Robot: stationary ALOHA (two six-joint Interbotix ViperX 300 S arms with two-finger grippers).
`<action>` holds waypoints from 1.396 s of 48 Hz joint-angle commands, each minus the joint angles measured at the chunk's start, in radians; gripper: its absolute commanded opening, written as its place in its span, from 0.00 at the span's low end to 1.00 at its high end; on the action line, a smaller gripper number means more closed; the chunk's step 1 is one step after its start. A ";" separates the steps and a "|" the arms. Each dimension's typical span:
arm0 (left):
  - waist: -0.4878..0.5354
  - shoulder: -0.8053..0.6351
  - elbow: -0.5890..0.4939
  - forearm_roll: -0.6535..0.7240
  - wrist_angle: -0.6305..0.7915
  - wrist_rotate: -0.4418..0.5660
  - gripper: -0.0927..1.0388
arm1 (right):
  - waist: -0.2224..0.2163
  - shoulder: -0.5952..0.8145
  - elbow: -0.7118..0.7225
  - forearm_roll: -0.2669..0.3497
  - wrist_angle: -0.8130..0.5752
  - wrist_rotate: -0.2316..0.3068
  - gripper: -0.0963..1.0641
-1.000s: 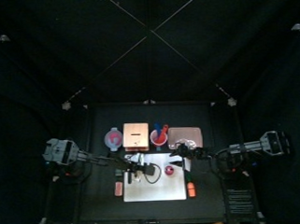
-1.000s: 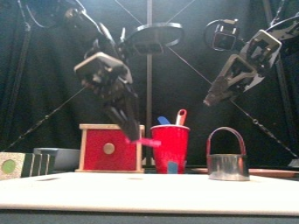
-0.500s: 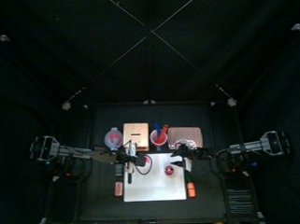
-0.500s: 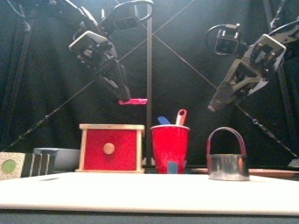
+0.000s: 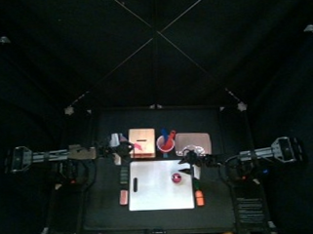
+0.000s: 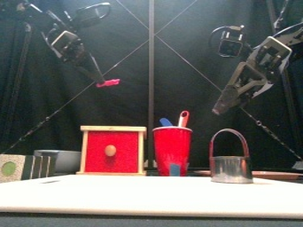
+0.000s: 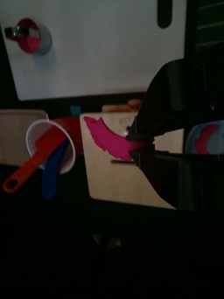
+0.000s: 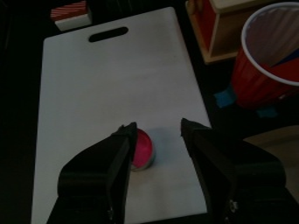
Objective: Get the cutter from the drawer then cut the dough then place the extra dough in the bowl
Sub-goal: Place the extra dough in the bowl
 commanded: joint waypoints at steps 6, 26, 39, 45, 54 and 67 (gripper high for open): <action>0.118 -0.189 0.107 -0.052 -0.011 0.002 0.59 | -0.003 -0.018 -0.002 -0.003 -0.008 -0.002 0.79; 0.284 -0.156 0.239 -0.057 0.034 0.006 0.61 | -0.003 -0.018 0.002 -0.008 -0.011 -0.003 0.79; 0.284 -0.084 0.235 -0.064 0.021 0.005 0.75 | -0.006 -0.018 0.003 -0.008 -0.020 -0.002 0.79; 0.287 -0.083 0.241 -0.067 0.021 0.000 0.90 | -0.008 -0.018 0.003 -0.003 -0.020 -0.002 0.79; 0.290 -0.083 0.242 -0.106 0.012 0.000 0.98 | -0.006 -0.018 0.000 -0.003 -0.020 -0.002 0.79; 0.268 -0.083 0.247 -0.204 -0.176 -0.002 0.98 | -0.008 -0.018 -0.003 -0.002 -0.020 -0.002 0.79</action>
